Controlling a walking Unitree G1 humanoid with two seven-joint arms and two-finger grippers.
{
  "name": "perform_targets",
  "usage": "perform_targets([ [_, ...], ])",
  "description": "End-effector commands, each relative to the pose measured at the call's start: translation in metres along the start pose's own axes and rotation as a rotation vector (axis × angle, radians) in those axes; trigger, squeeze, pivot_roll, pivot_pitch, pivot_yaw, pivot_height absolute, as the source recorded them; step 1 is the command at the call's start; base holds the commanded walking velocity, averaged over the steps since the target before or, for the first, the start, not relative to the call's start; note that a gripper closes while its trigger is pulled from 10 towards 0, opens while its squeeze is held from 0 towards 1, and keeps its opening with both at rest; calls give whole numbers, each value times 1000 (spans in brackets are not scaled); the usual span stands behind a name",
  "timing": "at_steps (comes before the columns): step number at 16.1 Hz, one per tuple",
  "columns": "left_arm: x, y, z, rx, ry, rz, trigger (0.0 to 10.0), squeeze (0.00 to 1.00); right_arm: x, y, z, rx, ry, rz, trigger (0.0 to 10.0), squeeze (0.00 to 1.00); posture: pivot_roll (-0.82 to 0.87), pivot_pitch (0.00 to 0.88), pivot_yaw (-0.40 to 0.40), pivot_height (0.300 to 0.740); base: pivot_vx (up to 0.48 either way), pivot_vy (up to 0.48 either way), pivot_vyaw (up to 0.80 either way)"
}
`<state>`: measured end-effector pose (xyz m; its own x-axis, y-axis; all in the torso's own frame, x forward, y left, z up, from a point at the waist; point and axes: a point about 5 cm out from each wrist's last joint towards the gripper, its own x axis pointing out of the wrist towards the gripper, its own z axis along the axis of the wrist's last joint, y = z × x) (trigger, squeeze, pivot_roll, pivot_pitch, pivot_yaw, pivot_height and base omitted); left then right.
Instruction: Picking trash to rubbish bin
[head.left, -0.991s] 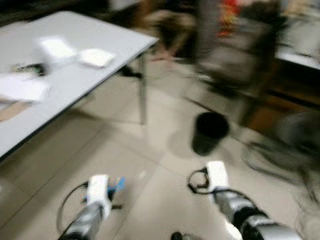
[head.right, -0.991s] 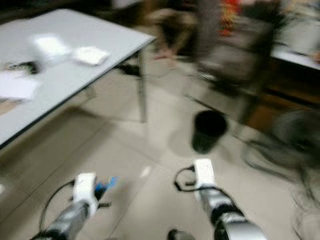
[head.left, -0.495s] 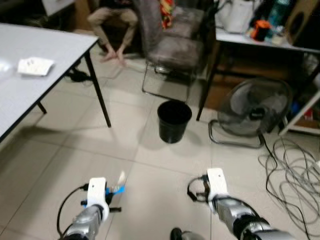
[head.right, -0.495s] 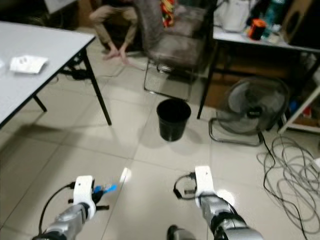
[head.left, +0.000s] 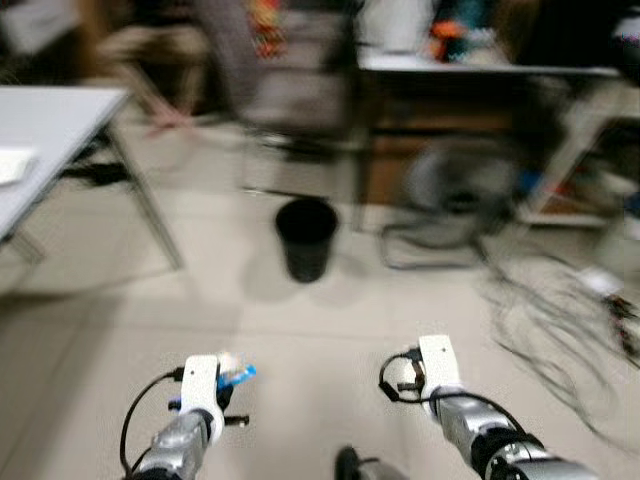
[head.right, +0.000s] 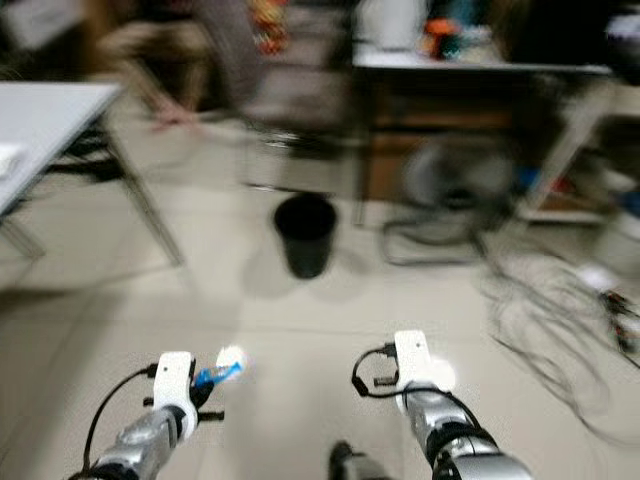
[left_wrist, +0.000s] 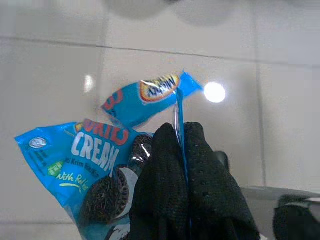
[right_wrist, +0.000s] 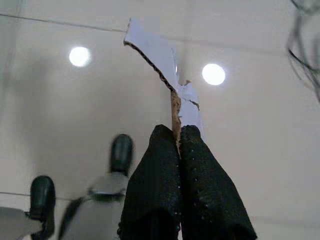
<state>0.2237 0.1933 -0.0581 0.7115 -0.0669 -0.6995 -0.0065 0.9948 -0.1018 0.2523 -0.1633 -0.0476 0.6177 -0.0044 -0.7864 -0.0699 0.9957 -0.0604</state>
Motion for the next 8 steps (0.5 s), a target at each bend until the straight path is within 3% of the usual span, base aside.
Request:
perform_targets([
  [1, -1, 2, -4, 3, 15, 4, 10000, 0, 0, 3, 1, 13, -5, 5, 0, 0, -21, 120, 16, 740, 0, 0, -756],
  [4, -1, 2, -4, 3, 15, -6, 10000, 0, 0, 3, 2, 10, -21, 11, 0, 0, -21, 120, 16, 740, 184, 0, 0],
  [8, -1, 2, -5, 6, 17, -5, 10000, 0, 0, 3, 2, 9, -23, 14, 0, 0, -24, 124, 16, 740, 377, 0, 0],
])
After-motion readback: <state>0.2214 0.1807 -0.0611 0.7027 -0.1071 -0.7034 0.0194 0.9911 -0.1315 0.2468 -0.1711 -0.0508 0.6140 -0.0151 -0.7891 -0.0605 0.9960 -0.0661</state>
